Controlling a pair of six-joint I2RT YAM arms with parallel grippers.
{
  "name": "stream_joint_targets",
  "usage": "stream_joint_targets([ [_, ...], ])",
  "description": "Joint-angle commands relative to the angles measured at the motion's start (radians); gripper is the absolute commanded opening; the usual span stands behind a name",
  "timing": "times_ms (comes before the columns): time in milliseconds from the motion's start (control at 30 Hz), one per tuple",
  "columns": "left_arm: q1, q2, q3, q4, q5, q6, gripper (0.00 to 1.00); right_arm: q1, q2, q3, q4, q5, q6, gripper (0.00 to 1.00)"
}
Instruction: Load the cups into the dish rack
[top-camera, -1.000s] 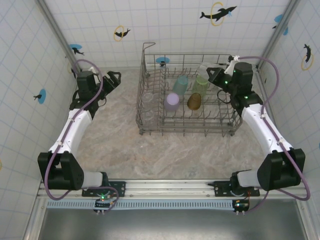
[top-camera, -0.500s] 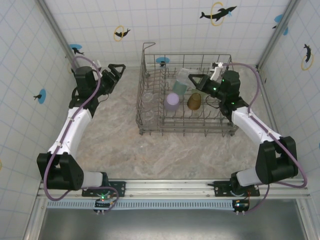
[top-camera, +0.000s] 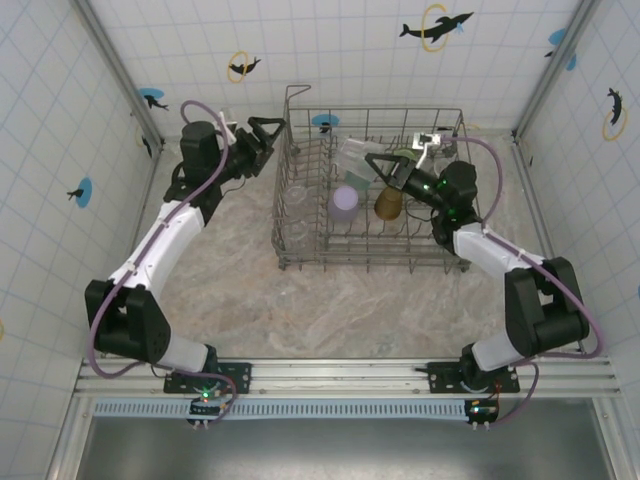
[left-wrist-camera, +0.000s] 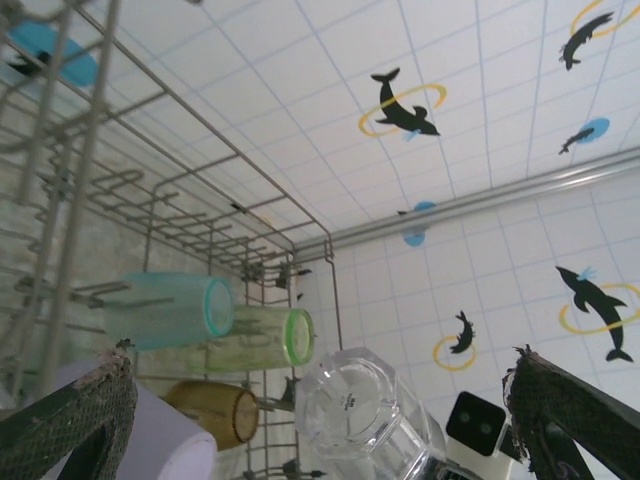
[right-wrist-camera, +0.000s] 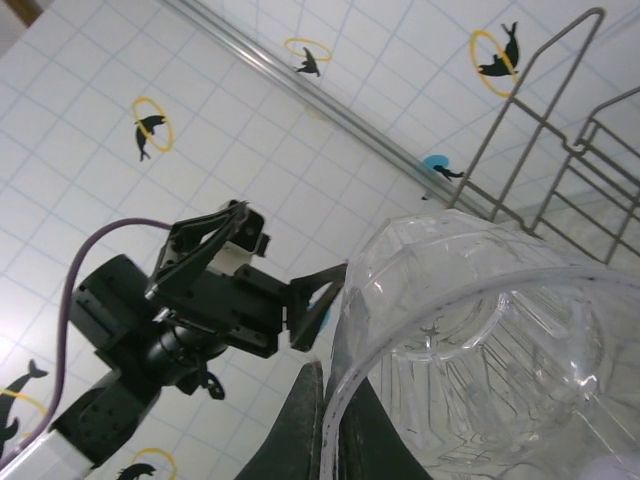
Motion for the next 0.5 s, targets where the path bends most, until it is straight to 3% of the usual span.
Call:
stream_joint_targets([
  [0, -0.049, 0.031, 0.05, 0.062, 0.04, -0.05, 0.98, 0.015, 0.022, -0.008, 0.251, -0.045, 0.09, 0.0],
  [167, -0.118, 0.054, 0.044, 0.07, -0.011, -0.061, 0.98, 0.033, 0.053, -0.004, 0.296, -0.038, 0.123, 0.0],
  [467, -0.199, 0.101, 0.059, 0.114, 0.007, -0.101, 0.98, 0.075, 0.097, 0.014, 0.364, -0.048, 0.163, 0.0],
])
